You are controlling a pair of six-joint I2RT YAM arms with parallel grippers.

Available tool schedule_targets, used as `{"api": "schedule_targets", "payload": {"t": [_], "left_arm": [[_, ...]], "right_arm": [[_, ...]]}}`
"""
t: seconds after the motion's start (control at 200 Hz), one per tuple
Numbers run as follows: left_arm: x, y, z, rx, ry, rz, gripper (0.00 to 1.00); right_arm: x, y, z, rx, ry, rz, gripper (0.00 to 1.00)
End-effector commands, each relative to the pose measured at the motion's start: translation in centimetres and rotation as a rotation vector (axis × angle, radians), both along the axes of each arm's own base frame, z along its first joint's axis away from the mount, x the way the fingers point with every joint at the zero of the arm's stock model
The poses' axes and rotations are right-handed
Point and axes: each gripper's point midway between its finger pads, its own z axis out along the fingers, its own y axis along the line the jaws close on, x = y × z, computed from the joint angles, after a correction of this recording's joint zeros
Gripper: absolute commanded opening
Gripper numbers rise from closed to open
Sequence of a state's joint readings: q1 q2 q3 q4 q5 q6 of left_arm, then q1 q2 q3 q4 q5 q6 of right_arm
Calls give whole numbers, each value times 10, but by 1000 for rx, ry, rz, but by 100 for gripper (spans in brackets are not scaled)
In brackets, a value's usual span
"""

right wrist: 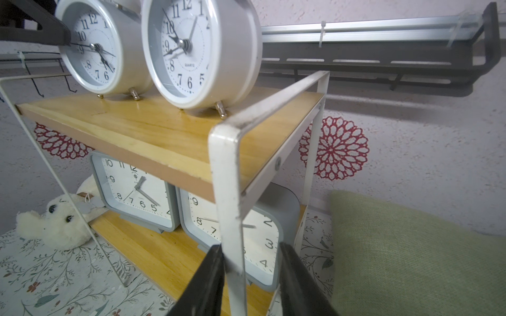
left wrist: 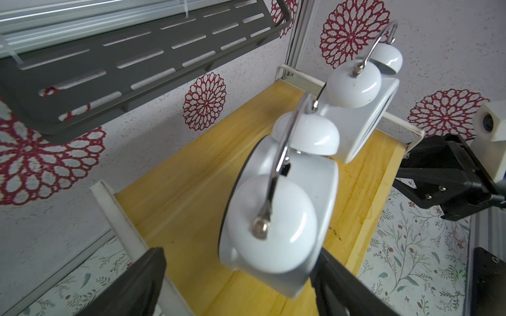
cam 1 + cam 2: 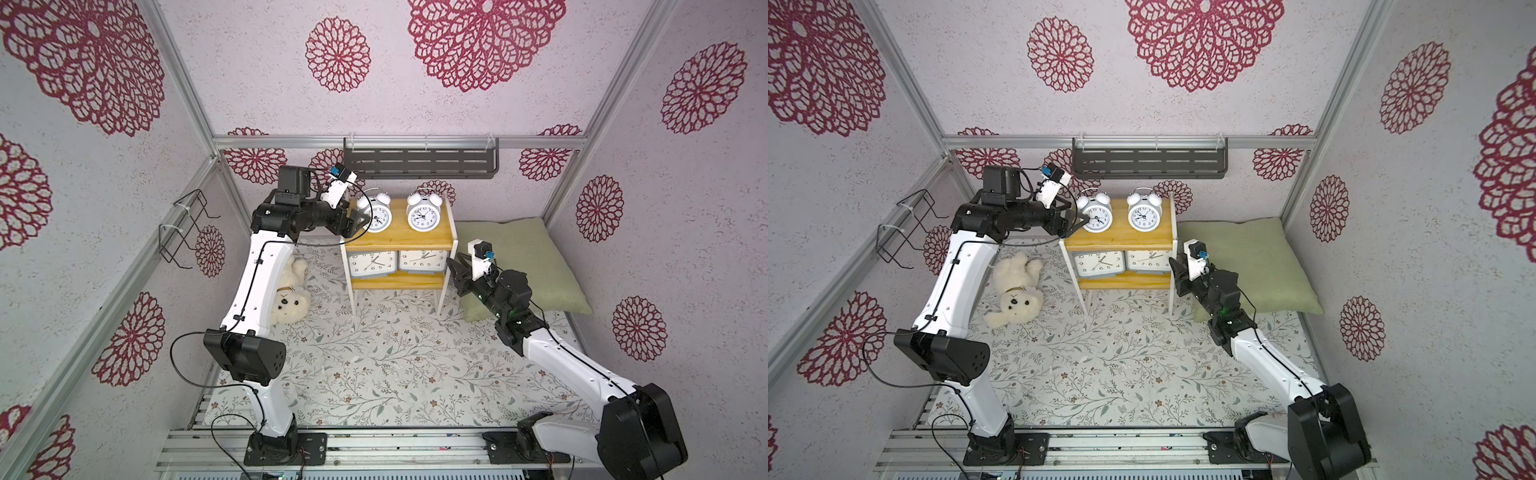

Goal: Place the alarm clocks on the shelf by style
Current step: Place the alarm on the shelf.

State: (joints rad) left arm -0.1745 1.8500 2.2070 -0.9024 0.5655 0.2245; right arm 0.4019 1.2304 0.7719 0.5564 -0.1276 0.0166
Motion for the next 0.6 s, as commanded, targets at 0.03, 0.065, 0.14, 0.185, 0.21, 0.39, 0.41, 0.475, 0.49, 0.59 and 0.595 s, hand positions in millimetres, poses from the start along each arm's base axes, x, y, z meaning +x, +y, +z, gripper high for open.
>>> {"api": "schedule_targets", "payload": {"t": [0.03, 0.065, 0.14, 0.185, 0.21, 0.39, 0.41, 0.475, 0.49, 0.59, 0.595], "left_arm": [[-3, 11, 8, 31, -39, 38, 89], [-3, 12, 8, 33, -40, 44, 89], [-1, 13, 6, 39, -41, 52, 89], [-1, 14, 7, 40, -43, 57, 89], [-1, 14, 6, 42, -43, 60, 89], [1, 16, 5, 48, -46, 73, 89], [1, 16, 6, 47, -47, 73, 89], [1, 16, 7, 45, -51, 72, 89], [0, 16, 7, 44, -53, 70, 89], [-3, 14, 11, 36, -57, 59, 90], [-3, 14, 11, 36, -59, 59, 90]], "right_arm": [[2, -3, 25, 20, -67, -19, 36], [2, -4, 25, 19, -67, -21, 36], [3, -4, 23, 17, -63, -22, 36], [3, -4, 23, 17, -62, -23, 36], [3, -4, 23, 17, -62, -23, 36], [3, -4, 22, 15, -58, -23, 36], [3, -4, 22, 15, -58, -23, 36], [3, -4, 22, 15, -58, -23, 36], [3, -4, 21, 14, -58, -23, 36], [2, -4, 23, 15, -60, -24, 41], [2, -4, 23, 15, -60, -24, 41]]}}
